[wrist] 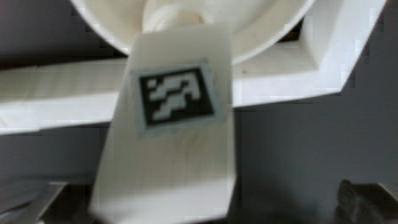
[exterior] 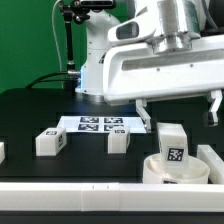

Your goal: Assemble stool

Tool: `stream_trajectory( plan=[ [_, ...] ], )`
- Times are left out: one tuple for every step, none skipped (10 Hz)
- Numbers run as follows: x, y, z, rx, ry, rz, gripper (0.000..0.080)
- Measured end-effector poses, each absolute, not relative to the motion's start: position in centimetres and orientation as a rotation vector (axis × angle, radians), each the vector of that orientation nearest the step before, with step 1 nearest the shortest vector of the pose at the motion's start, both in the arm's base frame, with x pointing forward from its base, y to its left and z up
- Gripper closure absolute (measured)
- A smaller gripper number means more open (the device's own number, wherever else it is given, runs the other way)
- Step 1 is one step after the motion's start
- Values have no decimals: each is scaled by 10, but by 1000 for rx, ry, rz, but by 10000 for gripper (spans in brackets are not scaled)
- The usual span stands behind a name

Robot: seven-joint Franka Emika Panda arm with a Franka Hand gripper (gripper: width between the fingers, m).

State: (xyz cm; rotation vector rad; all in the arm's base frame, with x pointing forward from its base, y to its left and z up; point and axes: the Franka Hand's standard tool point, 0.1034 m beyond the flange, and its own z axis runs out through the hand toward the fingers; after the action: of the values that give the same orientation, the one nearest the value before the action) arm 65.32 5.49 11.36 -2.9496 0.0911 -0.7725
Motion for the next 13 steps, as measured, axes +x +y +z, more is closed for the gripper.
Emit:
stream_trajectory(
  plan=[
    [655,53,117,-2952,81,-782,151],
    [656,54,121,-2949,75,-792,151],
    [657,53,123,-2947,76,-798,151],
    [657,53,123,-2948,77,-797,151],
    [657,53,122,-2948,77,-796,151],
    [657,53,122,-2948,77,-796,151],
    [657,53,122,-2949,74,-796,151],
    [657,49,119,-2967,3,-801,151],
    [657,47,118,-2972,0,-774,151],
    [659,46,120,-2971,2,-782,151],
    [659,46,119,-2972,3,-774,151],
    [653,53,114,-2976,9,-611,151],
    [653,57,116,-2972,9,-487,151]
  ],
)
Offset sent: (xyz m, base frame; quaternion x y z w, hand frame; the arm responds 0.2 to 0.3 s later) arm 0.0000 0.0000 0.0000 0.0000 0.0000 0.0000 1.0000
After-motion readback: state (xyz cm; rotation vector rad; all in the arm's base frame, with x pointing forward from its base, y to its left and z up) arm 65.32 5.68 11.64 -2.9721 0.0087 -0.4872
